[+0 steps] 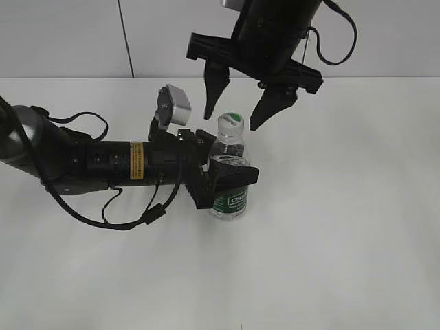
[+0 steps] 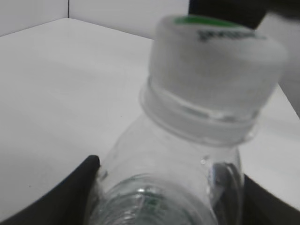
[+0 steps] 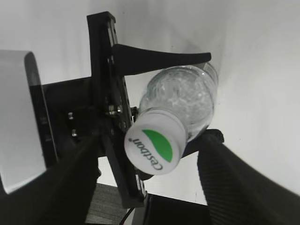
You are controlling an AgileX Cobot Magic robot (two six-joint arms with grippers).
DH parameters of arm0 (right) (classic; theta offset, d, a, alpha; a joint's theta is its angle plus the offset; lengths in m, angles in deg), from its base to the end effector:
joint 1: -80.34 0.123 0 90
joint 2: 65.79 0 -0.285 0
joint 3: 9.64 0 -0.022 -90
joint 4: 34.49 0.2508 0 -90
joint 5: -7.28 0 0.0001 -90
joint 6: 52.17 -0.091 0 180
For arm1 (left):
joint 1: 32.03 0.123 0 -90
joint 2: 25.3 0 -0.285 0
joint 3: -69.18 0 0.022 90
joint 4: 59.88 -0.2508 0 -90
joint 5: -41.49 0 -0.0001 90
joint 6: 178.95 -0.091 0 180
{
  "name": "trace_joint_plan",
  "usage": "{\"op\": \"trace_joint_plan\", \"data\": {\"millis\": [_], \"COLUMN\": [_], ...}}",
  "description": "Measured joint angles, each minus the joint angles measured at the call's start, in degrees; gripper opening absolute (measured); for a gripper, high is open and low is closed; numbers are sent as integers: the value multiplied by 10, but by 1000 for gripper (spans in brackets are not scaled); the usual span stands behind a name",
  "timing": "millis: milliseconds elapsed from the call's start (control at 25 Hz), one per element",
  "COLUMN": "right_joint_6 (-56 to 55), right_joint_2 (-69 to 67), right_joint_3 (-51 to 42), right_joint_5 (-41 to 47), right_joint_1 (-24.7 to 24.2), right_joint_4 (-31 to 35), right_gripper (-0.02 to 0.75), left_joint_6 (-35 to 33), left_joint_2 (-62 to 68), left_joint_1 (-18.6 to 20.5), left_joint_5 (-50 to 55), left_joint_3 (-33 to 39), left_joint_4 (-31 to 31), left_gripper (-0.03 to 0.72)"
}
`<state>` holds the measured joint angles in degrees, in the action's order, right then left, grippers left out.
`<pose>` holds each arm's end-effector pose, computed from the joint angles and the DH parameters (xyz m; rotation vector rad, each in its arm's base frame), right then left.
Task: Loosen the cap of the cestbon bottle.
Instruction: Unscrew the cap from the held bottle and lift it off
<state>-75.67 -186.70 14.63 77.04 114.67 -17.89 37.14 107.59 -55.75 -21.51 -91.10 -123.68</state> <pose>0.3329 0.2569 0.2754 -0.1824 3.0167 0.5520 0.3184 -0.2193 0.0989 1.0815 1.6108 -1.0930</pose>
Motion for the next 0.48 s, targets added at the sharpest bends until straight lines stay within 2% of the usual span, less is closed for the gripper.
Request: {"op": "trace_joint_plan", "data": {"millis": [320,480], "right_joint_6": [-4,-5], "right_joint_2": [-4,-4], "right_joint_3": [0,0], "right_joint_5": [0,0], "right_joint_1": [0,0], "right_joint_4": [3,-16], "right_gripper": [504,504], "left_joint_6": [-1,-2], "left_joint_2": [0,0], "left_joint_1": [0,0], "left_joint_5": [1,1], "left_joint_3": [0,0], "left_joint_4": [0,0], "left_gripper": [435,435]}}
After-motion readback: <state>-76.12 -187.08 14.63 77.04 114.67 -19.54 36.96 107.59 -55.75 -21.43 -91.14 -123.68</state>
